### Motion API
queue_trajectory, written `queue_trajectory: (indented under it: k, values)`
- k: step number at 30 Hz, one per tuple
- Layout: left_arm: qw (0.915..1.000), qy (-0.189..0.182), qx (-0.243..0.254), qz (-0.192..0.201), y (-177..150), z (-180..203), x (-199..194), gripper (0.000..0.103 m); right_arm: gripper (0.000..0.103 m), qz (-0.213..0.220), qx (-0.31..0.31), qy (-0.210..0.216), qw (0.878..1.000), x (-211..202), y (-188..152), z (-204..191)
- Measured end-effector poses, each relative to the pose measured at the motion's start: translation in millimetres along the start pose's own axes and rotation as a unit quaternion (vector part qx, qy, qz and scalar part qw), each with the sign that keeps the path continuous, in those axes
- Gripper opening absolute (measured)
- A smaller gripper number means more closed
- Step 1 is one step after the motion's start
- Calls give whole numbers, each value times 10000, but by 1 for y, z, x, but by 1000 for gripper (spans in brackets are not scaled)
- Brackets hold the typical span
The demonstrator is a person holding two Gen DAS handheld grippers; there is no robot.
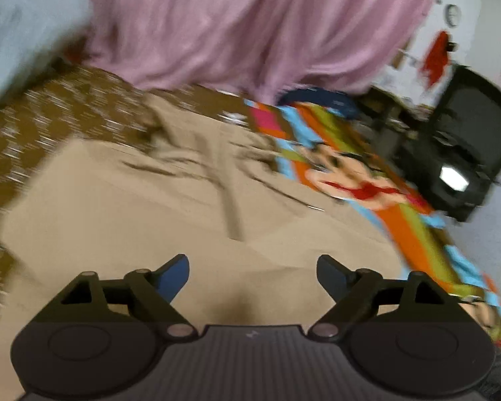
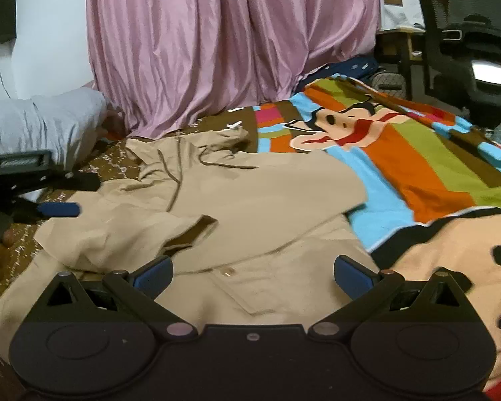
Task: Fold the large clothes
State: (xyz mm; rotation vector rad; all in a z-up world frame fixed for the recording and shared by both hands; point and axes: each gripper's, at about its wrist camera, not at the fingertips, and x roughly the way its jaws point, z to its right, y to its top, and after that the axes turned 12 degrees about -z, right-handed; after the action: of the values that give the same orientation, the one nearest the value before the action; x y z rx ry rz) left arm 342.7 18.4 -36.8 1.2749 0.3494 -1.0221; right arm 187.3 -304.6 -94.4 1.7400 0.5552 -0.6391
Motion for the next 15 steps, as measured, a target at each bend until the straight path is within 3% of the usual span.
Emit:
queue_trajectory:
  k: [4, 8, 11, 13, 15]
  values:
    - [9929, 1037, -558, 153, 12, -61, -12, 88, 99, -111, 147, 336, 9993, 21, 21, -13]
    - [9784, 1544, -1336, 309, 24, -133, -14, 86, 84, -492, 409, 814, 9946, 65, 44, -34]
    - [9717, 1641, -1685, 221, 34, -172, -3, 78, 70, -730, 416, 723, 9938, 101, 54, -51]
    - [9699, 1585, -1848, 105, 41, -192, 9, 72, 61, -833, 462, 656, 9933, 118, 55, -58]
    - [9669, 1602, -1987, -9, 44, -204, 19, 64, 29, -903, 408, 567, 9935, 130, 54, -64]
